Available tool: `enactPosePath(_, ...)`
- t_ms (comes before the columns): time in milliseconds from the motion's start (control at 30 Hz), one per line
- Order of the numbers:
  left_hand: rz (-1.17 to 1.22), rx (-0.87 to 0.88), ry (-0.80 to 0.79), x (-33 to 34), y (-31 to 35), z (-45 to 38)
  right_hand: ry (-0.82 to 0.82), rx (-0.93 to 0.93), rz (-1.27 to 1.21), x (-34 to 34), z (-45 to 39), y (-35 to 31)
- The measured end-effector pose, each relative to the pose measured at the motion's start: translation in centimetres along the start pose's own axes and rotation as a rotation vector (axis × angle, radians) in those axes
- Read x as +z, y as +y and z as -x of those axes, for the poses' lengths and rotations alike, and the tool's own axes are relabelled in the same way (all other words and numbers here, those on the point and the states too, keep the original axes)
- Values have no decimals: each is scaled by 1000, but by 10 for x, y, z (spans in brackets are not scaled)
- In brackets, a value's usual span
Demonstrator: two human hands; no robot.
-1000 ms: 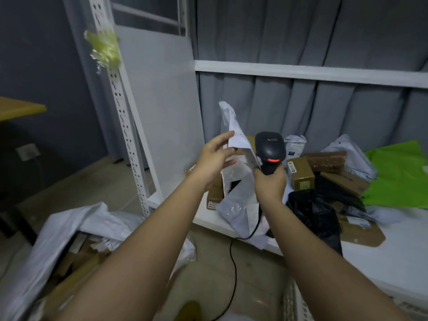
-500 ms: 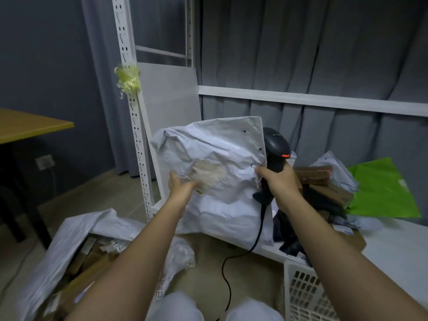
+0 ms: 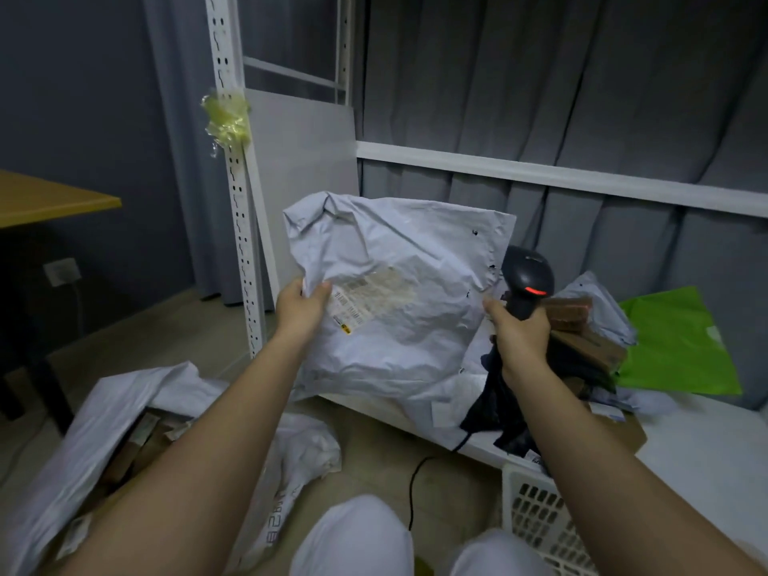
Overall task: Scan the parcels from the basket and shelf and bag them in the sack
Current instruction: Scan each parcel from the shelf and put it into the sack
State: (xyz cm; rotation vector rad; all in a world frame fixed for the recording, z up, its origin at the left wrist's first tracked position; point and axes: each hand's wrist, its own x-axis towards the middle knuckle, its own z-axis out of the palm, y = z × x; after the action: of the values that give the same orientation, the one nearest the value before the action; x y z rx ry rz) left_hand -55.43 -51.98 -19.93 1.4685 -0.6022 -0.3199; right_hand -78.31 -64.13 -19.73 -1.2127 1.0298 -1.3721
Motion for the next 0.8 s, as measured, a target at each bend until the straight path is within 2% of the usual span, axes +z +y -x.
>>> enactPosePath(167,-213,111,102,-18,5,-12,82,-57,81,16,15,6)
enactPosePath(267,-322,159,99,-29,6,-22,95,-90,116,39,16,10)
enactPosePath(400,-488,207,61,-39,5,-39,-74,-178,152,81,10,22)
enactPosePath(567,-681,214,-80,-46,13,-44,-388,-65,64,136,10,18)
enactPosePath(800,-903,284,-206,-74,33,-26,-543,-41,53,156,21,5)
